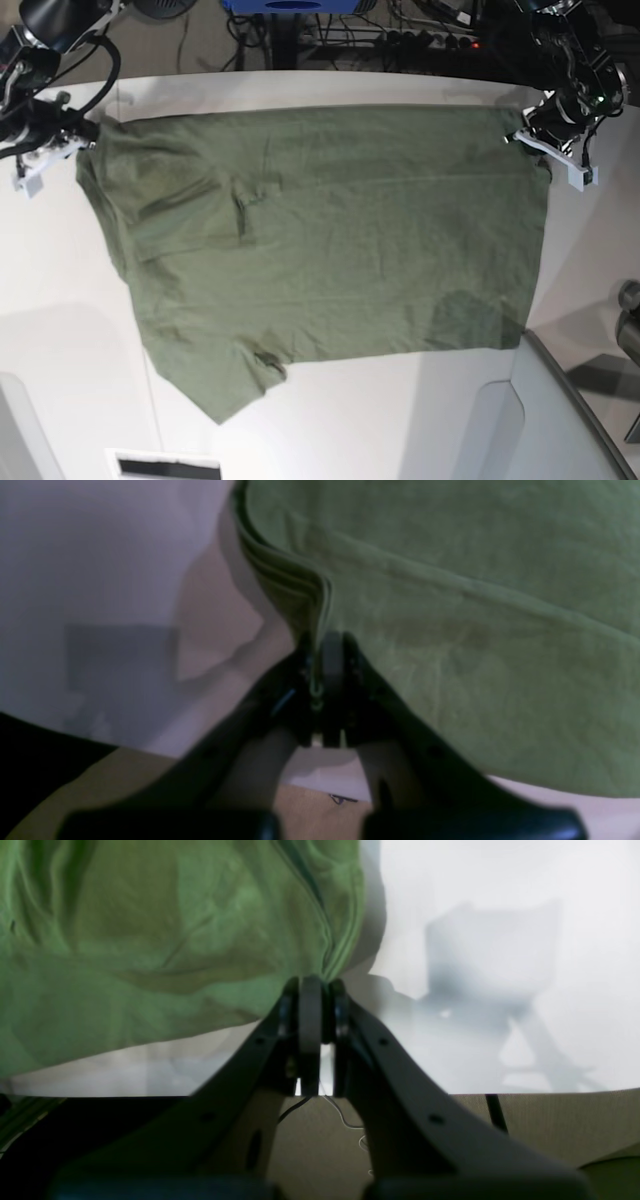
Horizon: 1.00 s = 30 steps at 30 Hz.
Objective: Layout the t-shirt on the table in an organized manner, then fold the t-shirt properly
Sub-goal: 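Pull the held edge toward the robot with both grippers to flatten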
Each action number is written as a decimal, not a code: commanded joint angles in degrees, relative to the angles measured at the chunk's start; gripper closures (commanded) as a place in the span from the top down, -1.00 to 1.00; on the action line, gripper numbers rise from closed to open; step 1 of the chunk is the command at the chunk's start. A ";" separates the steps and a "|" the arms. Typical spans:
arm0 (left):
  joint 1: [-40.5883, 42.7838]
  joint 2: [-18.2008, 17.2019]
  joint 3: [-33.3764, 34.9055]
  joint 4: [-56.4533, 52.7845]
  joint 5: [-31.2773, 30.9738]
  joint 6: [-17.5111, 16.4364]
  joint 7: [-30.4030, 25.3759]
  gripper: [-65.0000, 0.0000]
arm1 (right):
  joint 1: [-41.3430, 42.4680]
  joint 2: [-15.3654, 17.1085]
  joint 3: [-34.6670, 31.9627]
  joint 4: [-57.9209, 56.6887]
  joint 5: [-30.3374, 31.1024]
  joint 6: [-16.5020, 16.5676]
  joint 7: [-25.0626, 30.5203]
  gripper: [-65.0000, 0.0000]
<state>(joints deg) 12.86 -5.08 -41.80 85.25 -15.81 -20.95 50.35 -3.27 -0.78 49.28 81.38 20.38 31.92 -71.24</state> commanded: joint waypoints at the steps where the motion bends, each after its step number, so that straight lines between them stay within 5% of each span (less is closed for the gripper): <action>1: -0.16 -0.76 -0.44 0.86 -0.23 0.07 -0.90 -1.00 | -0.03 0.82 0.26 1.21 0.41 0.03 0.17 -1.00; 7: 0.54 -0.32 -0.09 1.21 6.28 0.07 -2.30 -1.00 | -0.38 0.82 0.35 1.21 0.41 -0.23 1.84 -1.00; 30: 3.09 -0.24 4.31 2.00 6.19 0.07 -2.83 -1.00 | -2.31 0.82 3.60 1.21 0.23 -0.41 3.77 -1.00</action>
<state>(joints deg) 15.99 -4.54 -37.17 85.95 -9.45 -21.02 48.16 -5.76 -0.80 52.66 81.43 20.14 31.44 -67.85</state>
